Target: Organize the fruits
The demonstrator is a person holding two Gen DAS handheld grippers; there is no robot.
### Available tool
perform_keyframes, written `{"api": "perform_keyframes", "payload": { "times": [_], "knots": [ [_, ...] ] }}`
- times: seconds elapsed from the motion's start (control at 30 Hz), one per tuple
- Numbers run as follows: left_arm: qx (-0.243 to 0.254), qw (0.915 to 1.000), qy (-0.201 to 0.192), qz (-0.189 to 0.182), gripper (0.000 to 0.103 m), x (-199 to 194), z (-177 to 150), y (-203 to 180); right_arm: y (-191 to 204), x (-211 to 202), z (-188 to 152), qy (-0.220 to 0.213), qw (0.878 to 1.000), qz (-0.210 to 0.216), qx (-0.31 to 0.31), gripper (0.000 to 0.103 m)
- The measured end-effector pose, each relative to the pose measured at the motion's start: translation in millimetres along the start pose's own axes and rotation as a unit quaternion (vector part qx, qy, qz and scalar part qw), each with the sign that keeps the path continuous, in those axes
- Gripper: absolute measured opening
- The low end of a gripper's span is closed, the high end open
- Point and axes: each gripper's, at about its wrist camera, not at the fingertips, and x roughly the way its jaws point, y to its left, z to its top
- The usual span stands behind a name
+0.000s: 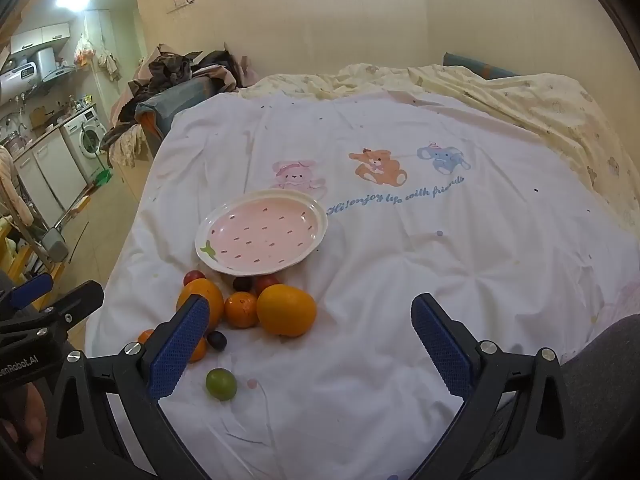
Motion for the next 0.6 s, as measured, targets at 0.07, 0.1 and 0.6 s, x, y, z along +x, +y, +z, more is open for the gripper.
{"api": "perform_keyframes", "payload": {
  "times": [0.07,0.1,0.6],
  "knots": [
    [-0.004,1.0,-0.001,0.004,0.103,-1.0,0.0,1.4,0.1,0.0,0.0,0.0,1.0,0.0,-0.001,0.103],
    [-0.006,1.0,-0.001,0.006,0.103,-1.3,-0.1,2.2,0.3,0.1,0.1,-0.001,1.0,0.0,-0.002,0.103],
    [0.003,1.0,0.002,0.003,0.103,0.9,-1.1,1.0,-1.8,2.3,-1.3,-0.004,1.0,0.001,0.001,0.103]
  ]
}}
